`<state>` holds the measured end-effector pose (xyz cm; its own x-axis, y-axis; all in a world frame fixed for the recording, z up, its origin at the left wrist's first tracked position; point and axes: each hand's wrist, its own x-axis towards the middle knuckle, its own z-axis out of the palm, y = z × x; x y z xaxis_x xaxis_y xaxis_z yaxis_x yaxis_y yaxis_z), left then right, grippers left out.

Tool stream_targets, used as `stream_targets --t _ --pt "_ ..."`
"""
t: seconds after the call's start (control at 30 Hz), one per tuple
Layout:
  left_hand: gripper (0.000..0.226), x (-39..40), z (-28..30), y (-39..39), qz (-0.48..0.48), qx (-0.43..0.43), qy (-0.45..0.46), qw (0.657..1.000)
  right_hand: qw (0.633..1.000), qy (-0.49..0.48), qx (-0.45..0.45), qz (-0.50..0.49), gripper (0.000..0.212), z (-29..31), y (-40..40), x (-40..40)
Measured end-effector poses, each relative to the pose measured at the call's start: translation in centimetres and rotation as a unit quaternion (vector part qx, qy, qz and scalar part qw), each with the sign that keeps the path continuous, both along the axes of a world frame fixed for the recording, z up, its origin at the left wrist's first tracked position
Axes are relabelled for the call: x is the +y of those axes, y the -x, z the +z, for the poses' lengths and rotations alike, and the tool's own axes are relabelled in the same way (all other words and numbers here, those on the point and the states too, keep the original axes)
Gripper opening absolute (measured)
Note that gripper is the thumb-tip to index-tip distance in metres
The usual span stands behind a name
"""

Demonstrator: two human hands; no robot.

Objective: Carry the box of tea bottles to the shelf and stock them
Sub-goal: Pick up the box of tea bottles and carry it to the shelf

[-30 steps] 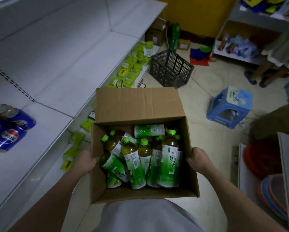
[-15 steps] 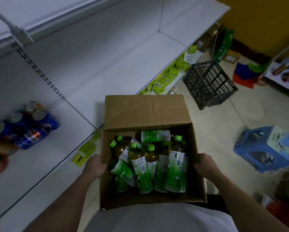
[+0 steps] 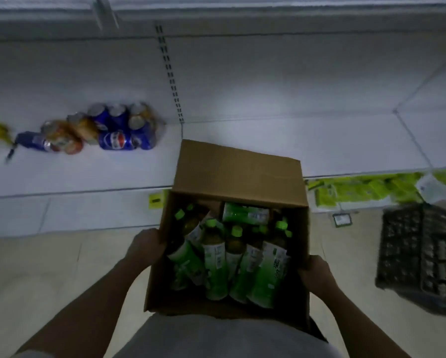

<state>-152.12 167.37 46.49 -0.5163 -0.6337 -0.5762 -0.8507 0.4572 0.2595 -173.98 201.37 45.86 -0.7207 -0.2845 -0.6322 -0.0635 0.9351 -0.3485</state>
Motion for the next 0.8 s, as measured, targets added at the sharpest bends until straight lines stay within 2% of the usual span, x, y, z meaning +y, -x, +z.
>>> stream_targets --t 0.1,0.27,0.47,0.57,0.7,0.8 --pt "0.036 6.2 -0.9 -0.4 0.085 -0.014 0.018 0.996 0.997 0.024 -0.007 0.07 0.013 -2.1 5.5 1.4" --pt "0.031 14.7 -2.3 -0.7 0.186 -0.052 -0.027 0.981 0.991 0.004 -0.058 0.12 0.008 -4.6 8.9 5.5" --pt "0.022 16.6 -7.4 0.6 0.163 -0.12 -0.087 0.975 0.983 -0.051 -0.09 0.149 0.031 -9.7 10.0 9.1" --pt "0.028 15.5 -10.4 1.3 0.146 -0.135 -0.112 0.974 0.98 -0.071 -0.103 0.155 0.027 -12.6 10.7 8.8" --pt "0.027 13.6 -14.8 3.3 0.115 -0.127 -0.12 0.978 0.985 -0.076 -0.12 0.102 0.015 -17.3 11.2 8.8" --pt "0.024 11.6 -19.3 5.1 0.103 -0.119 -0.115 0.981 0.985 -0.071 -0.122 0.096 0.015 -21.6 12.1 7.8"
